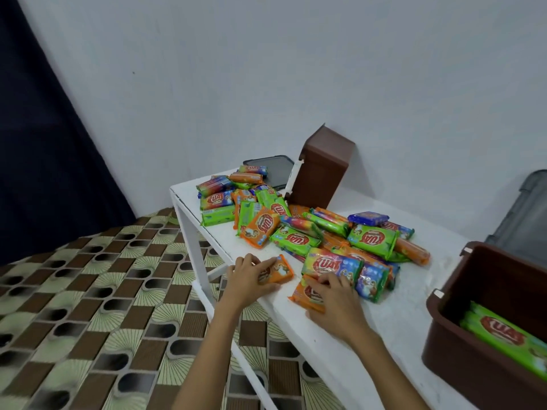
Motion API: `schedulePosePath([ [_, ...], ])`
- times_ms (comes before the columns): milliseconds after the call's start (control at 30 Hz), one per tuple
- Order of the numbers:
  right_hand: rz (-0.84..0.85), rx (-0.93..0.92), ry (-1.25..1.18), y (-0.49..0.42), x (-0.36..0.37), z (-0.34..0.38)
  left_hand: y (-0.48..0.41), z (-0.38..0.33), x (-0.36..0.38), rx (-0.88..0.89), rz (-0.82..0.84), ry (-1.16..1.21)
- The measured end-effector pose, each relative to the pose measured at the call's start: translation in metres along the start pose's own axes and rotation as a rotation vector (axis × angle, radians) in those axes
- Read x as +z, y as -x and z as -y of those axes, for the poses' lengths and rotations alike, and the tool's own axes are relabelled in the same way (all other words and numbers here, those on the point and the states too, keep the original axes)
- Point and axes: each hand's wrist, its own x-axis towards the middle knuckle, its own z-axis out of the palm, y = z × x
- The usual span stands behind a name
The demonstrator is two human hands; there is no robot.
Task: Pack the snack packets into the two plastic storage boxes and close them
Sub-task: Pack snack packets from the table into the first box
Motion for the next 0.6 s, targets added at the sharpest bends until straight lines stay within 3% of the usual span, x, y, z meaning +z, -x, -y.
schedulePosePath([
  [267, 0.106, 0.029, -0.098, 0.003, -0.007, 0.005, -0.007, -0.006, -0.003, 0.060, 0.038, 0.084],
  [600, -0.062, 0.062, -0.349, -0.009, -0.071, 0.013, -0.032, -0.023, -0.057, 0.165, -0.119, 0.273],
])
